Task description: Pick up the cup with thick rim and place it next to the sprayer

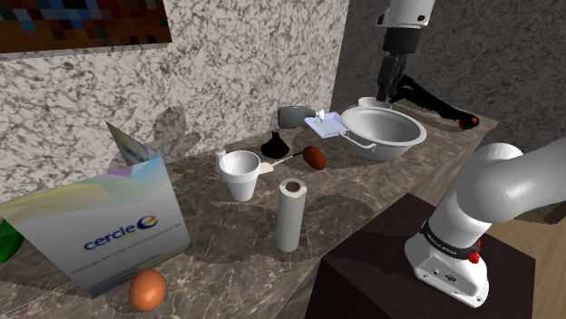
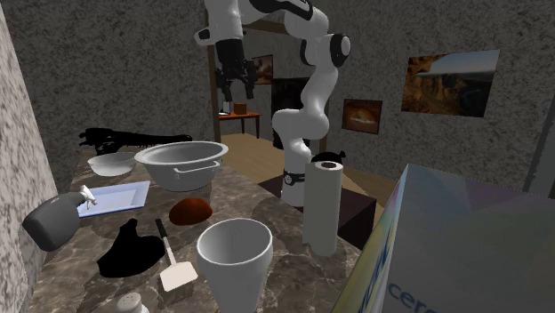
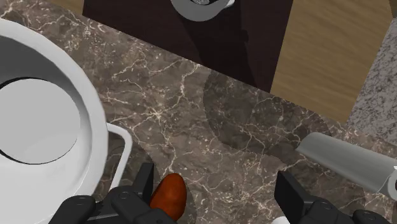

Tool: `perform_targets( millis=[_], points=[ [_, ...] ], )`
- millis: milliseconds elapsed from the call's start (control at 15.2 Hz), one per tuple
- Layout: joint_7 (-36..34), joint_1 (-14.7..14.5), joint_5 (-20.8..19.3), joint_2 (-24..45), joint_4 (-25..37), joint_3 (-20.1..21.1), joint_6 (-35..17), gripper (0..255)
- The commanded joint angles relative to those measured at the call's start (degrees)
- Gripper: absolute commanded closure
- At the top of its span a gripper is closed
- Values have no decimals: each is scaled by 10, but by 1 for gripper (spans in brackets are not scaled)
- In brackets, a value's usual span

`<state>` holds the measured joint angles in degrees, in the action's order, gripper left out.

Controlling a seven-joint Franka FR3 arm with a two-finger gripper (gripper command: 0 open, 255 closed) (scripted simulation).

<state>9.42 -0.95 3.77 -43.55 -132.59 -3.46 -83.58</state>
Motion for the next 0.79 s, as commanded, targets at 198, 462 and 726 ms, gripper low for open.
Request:
perform_targets(
  millis=[198,462,726],
  points=[
    [-28,-9,19,26,-16,27,-51,0],
    [-64,-21,39,71,-26,62,-120,0],
    [-98,-31,54,127,-22,96,-188,0]
  ],
)
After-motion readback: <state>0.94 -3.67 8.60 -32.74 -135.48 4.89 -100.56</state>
